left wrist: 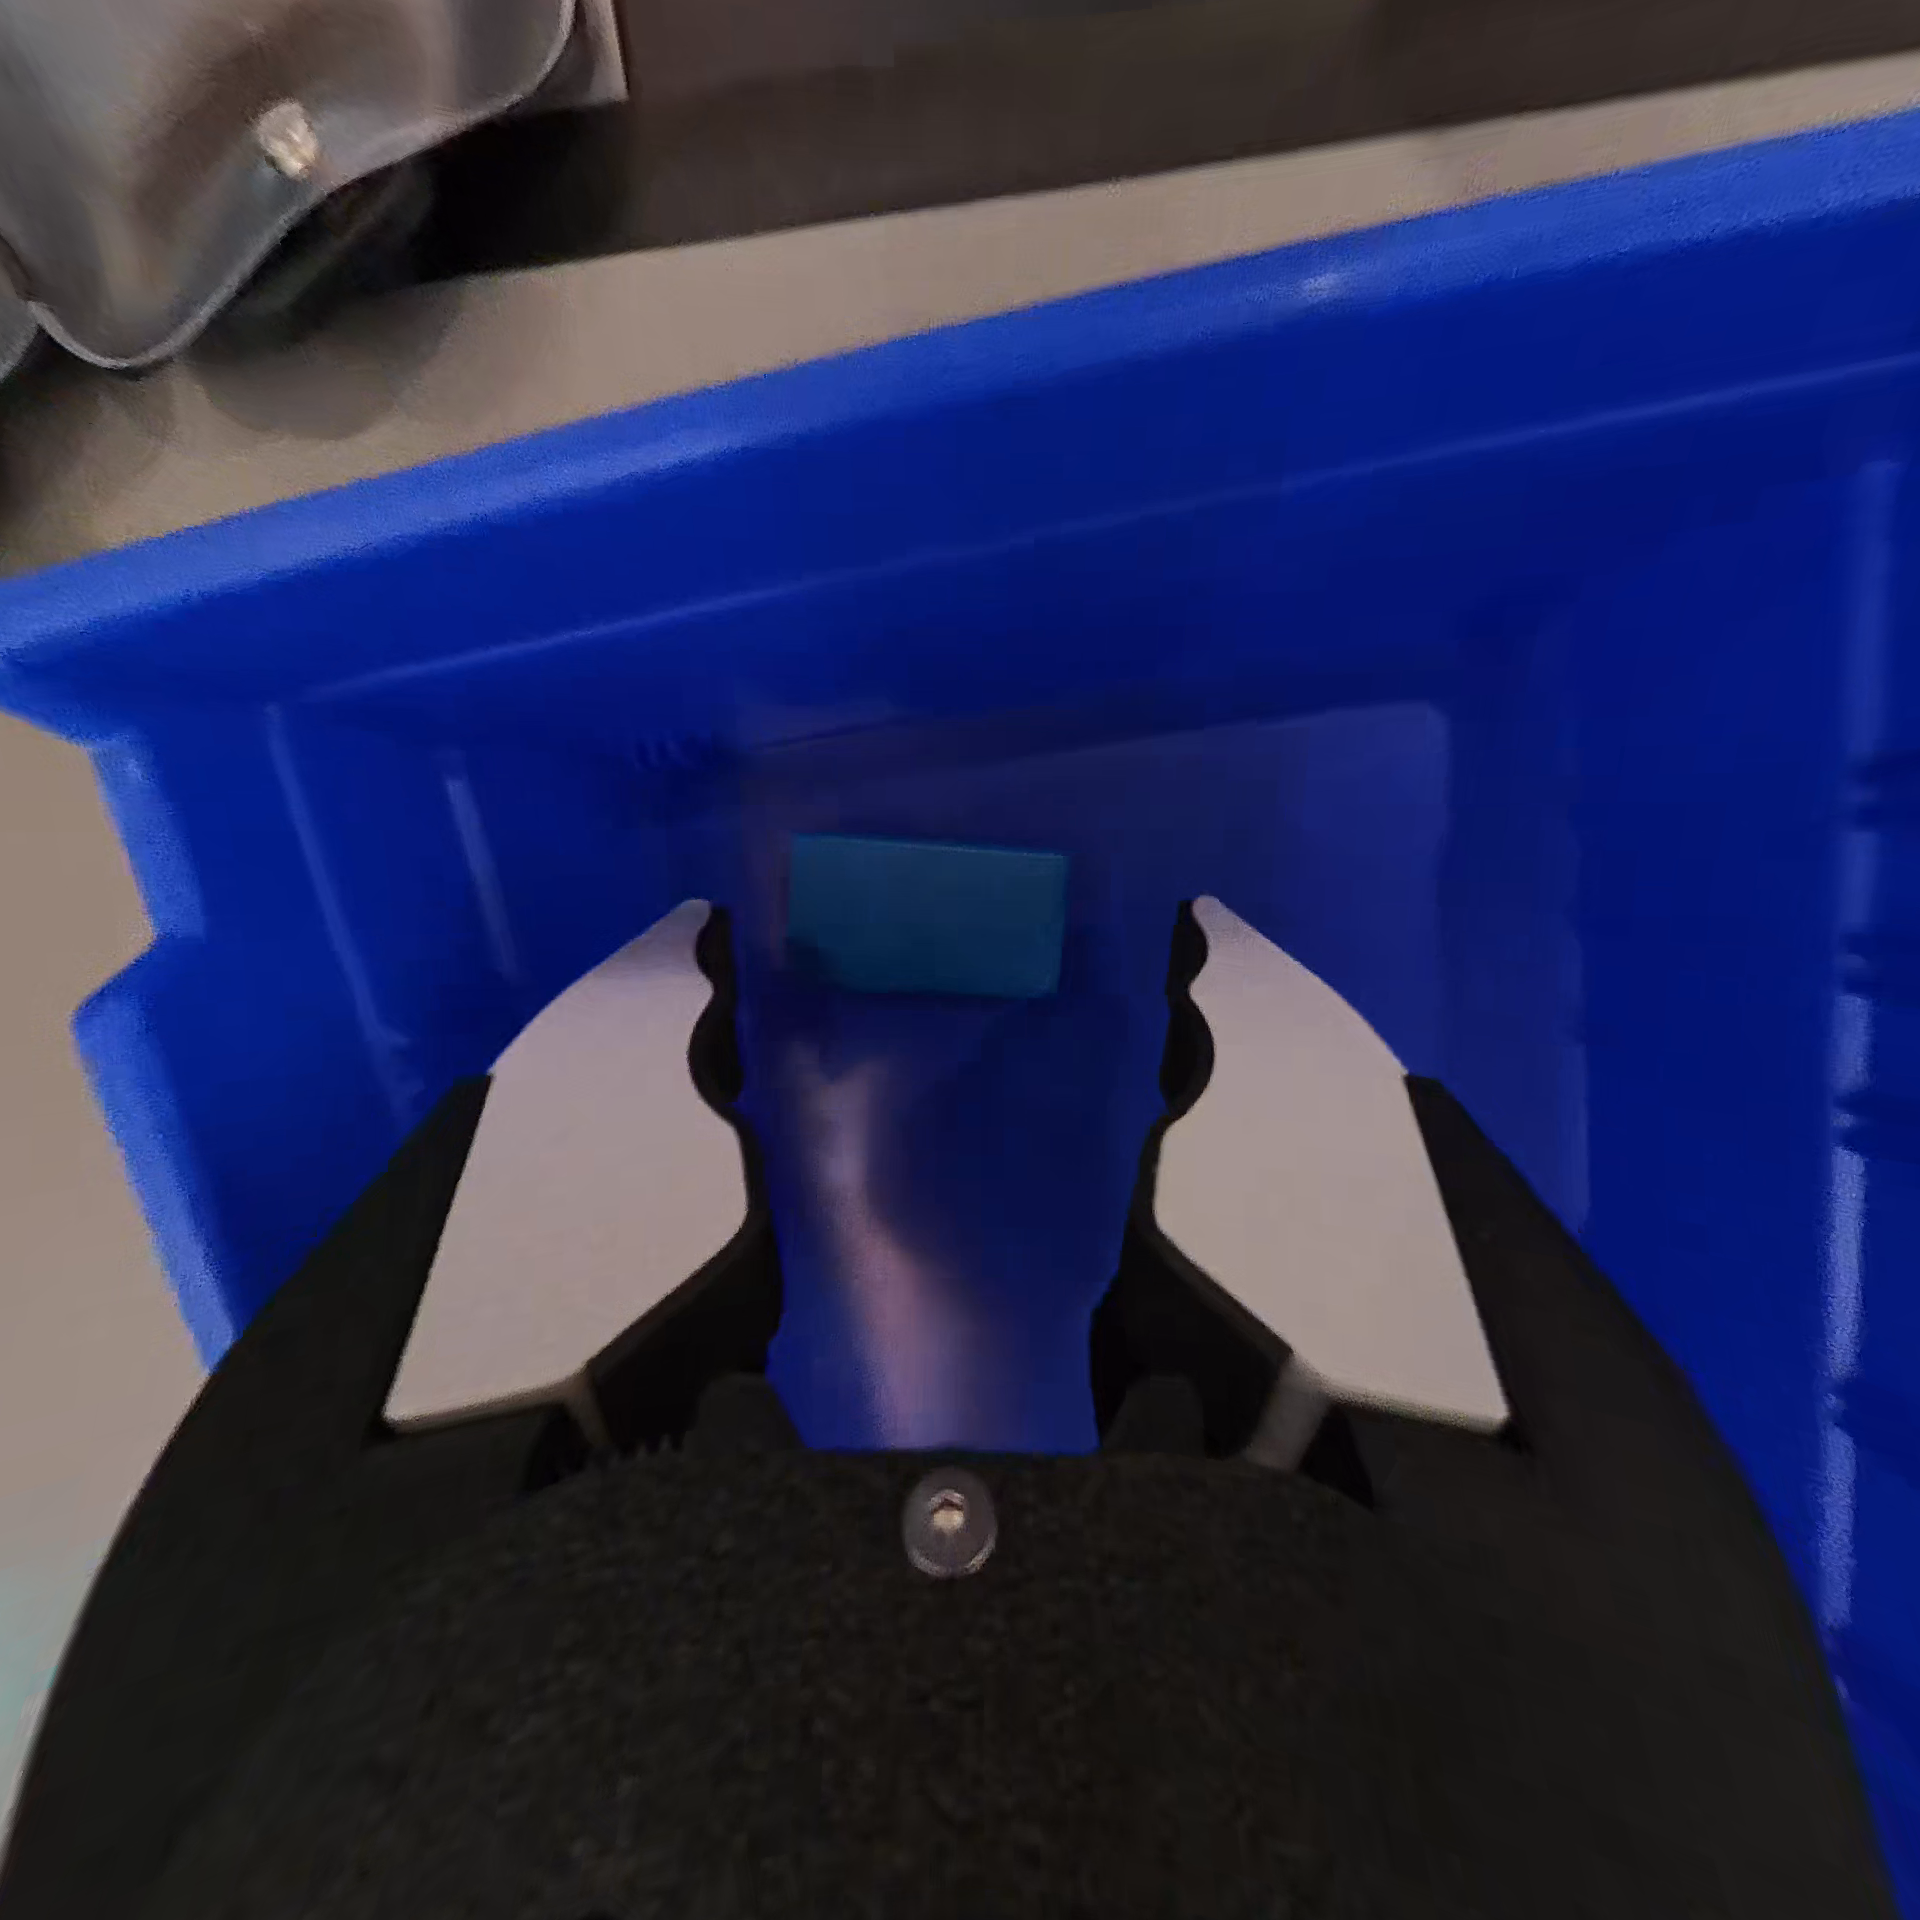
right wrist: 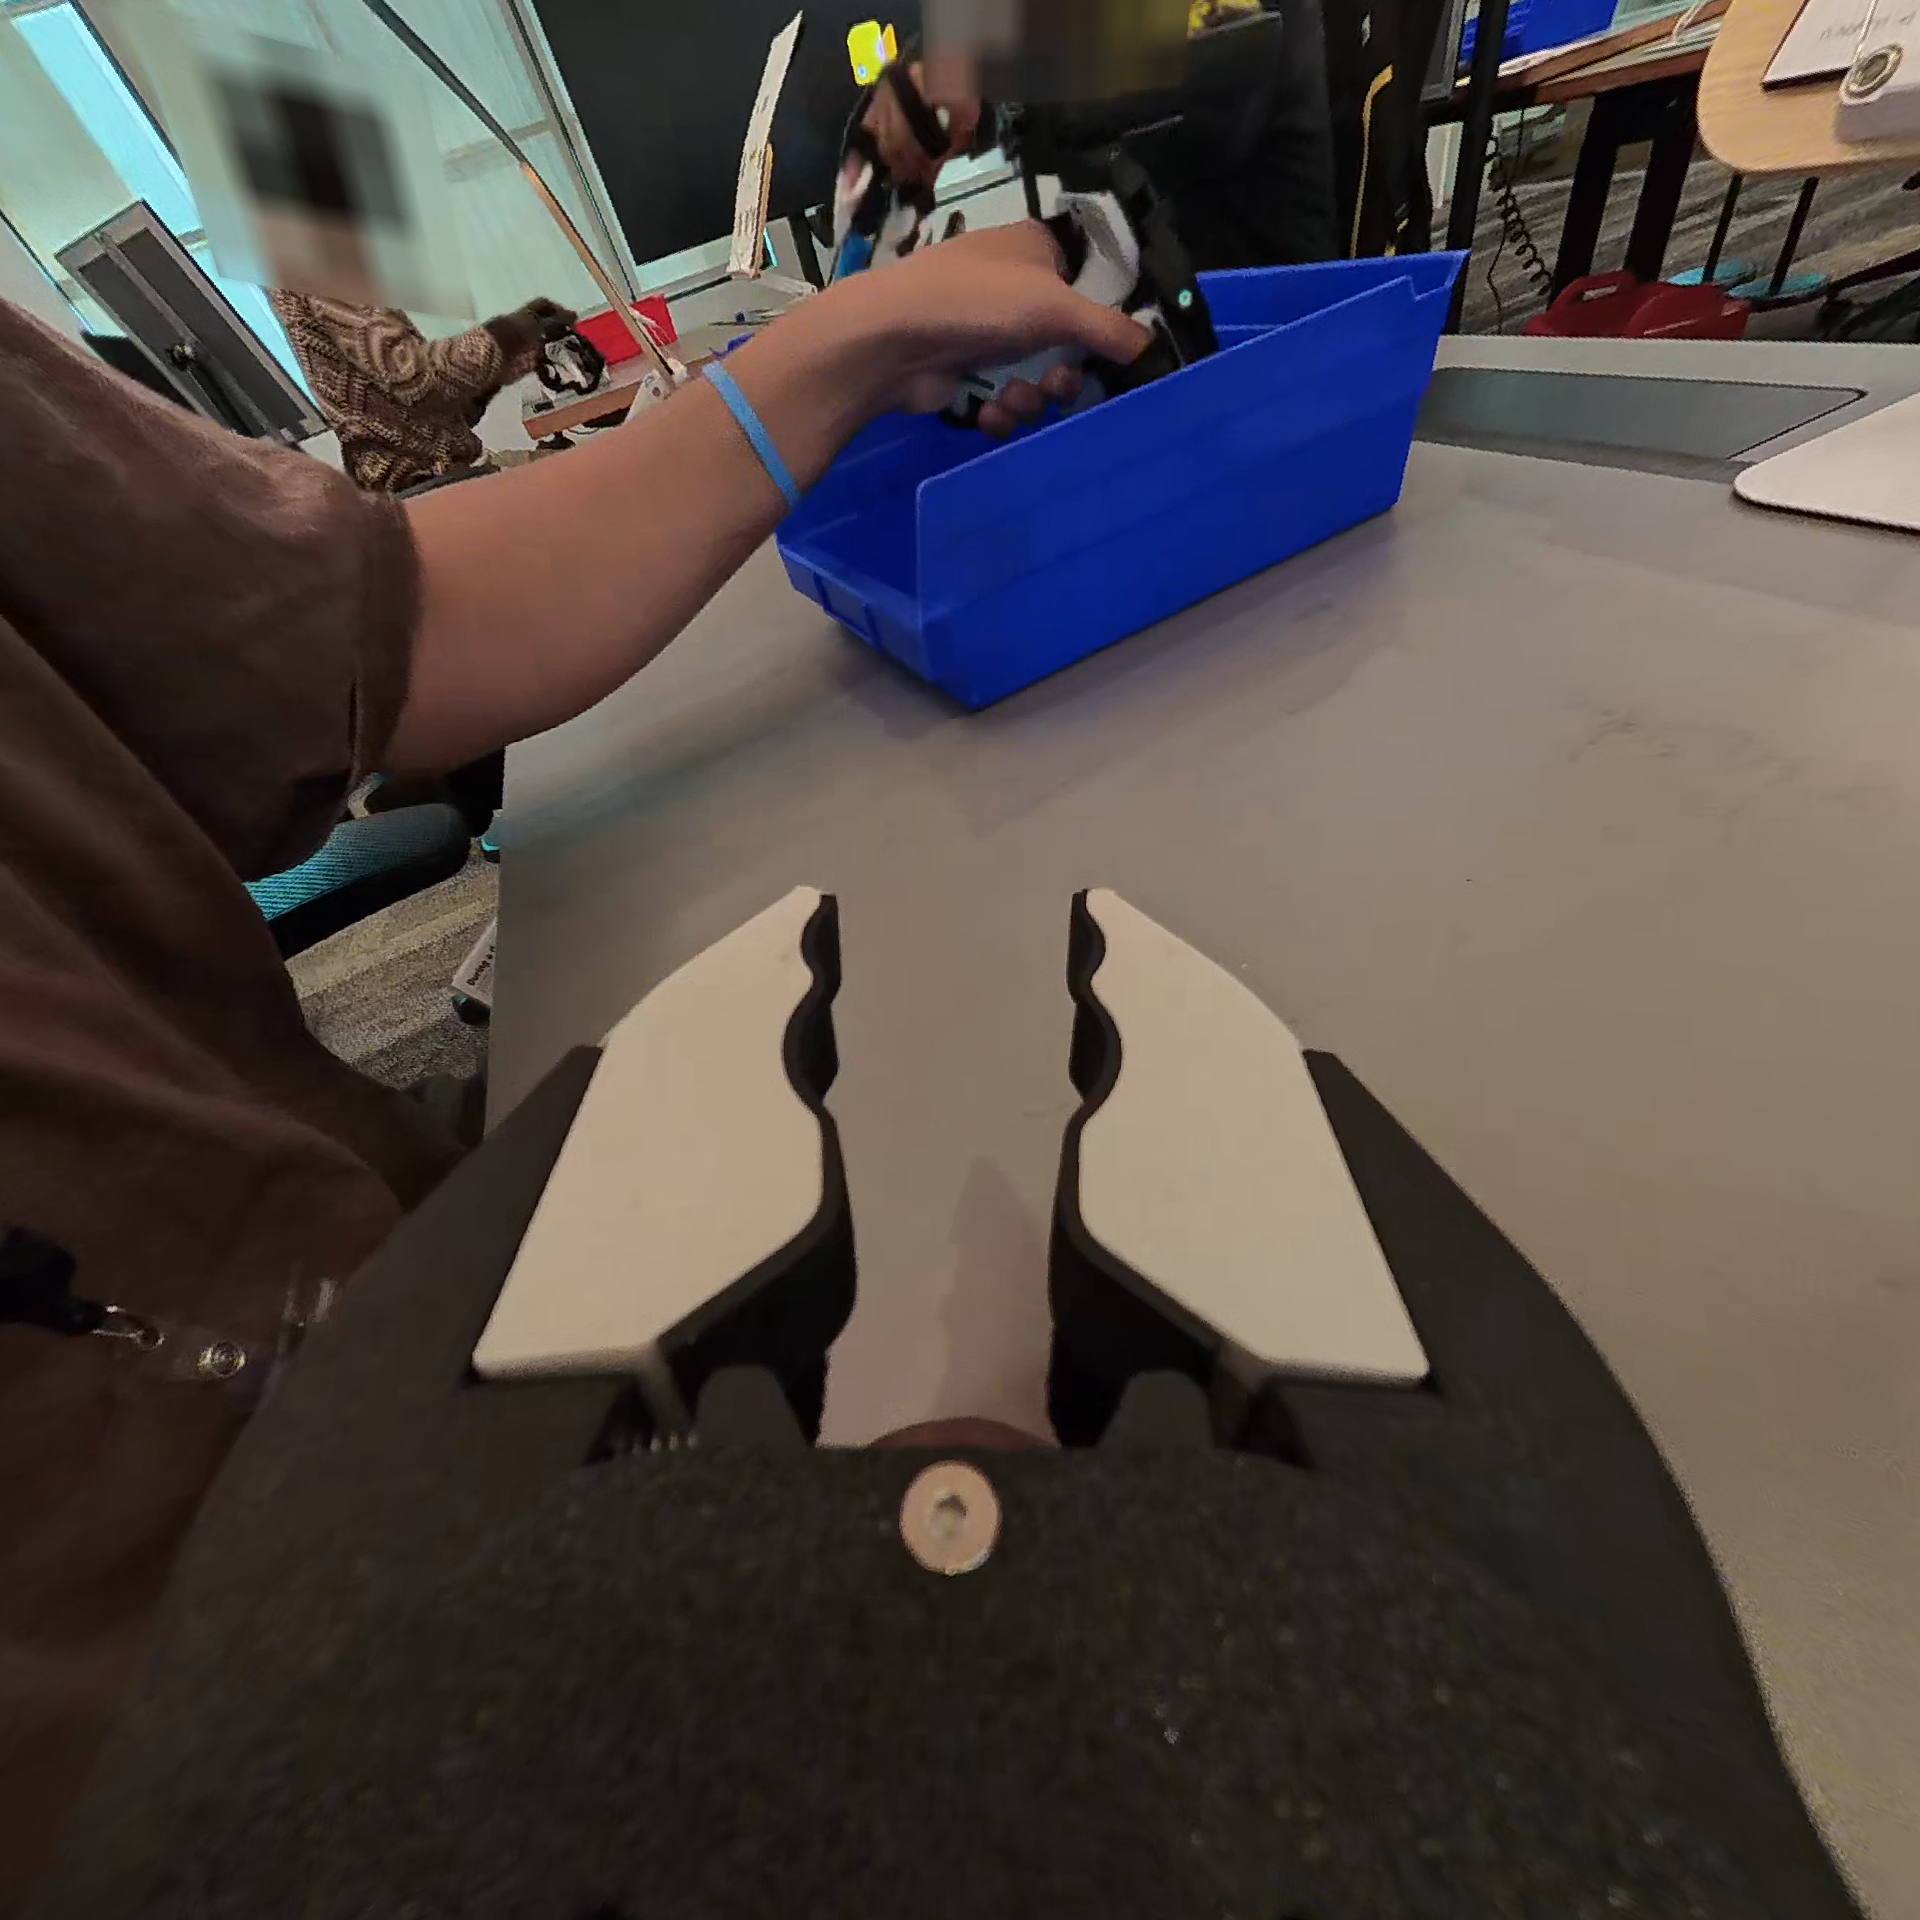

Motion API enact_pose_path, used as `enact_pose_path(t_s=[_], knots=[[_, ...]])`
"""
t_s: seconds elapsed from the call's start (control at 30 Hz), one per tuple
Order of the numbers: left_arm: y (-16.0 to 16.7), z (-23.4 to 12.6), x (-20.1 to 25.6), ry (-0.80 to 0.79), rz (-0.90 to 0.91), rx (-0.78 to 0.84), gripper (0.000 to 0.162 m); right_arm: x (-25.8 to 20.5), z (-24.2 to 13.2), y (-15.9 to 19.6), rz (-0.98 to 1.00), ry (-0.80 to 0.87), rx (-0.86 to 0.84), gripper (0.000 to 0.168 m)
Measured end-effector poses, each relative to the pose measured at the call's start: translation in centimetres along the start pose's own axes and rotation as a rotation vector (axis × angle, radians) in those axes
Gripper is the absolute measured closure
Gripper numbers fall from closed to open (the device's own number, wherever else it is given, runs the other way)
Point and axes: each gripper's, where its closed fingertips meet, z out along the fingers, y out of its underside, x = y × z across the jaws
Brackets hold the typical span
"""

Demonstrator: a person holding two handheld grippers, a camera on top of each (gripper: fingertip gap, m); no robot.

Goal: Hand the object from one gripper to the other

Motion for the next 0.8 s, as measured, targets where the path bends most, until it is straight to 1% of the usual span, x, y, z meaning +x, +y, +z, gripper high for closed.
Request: enact_pose_path(t_s=[0.1,0.17,0.2,0.3,0.37,0.4,0.43,0.5,0.57,0.63,0.7,0.77,0.8], knots=[[1.1,1.3,-0.4,-0.019,0.005,-0.095,0.083,0.3,-0.1,0.2,-0.017,0.020,-0.013,0.126],[1.6,1.6,-0.3,-0.007,0.001,-0.126,0.097,0.5,-0.2,0.2,-0.014,0.024,-0.013,0.126],[1.6,1.5,0.0,0.020,-0.010,-0.124,0.107,0.6,-0.3,0.1,-0.007,0.023,-0.008,0.126],[2.2,0.9,0.7,0.081,-0.028,-0.132,0.108,0.7,-0.3,-0.2,0.004,0.018,0.012,0.127],[2.3,-0.5,1.8,0.174,-0.035,-0.082,0.108,1.1,-0.4,-0.7,0.003,0.025,0.026,0.127],[2.2,-1.7,2.9,0.265,-0.059,-0.038,0.108,1.4,-0.5,-1.0,0.001,0.028,0.036,0.127],[2.0,-3.4,4.5,0.394,-0.090,0.020,0.108,1.8,-0.6,-1.5,-0.005,0.039,0.043,0.127],[1.2,-8.2,8.5,0.723,-0.142,0.159,0.108,2.9,-0.6,-2.5,-0.034,0.079,0.051,0.127],[1.5,-13.3,12.3,1.020,-0.195,0.233,0.108,4.0,-0.3,-3.9,-0.097,0.119,0.046,0.126],[2.3,-17.0,15.8,1.240,-0.270,0.250,0.109,5.0,0.4,-5.8,-0.193,0.166,0.038,0.126],[3.4,-19.8,19.5,1.446,-0.348,0.219,0.109,5.7,1.4,-7.8,-0.293,0.215,0.013,0.127],[4.6,-21.8,23.2,1.618,-0.394,0.150,0.109,5.7,2.7,-9.8,-0.356,0.227,0.008,0.127],[5.2,-22.4,25.0,1.676,-0.410,0.118,0.109,5.4,3.3,-10.7,-0.369,0.216,0.016,0.127]])
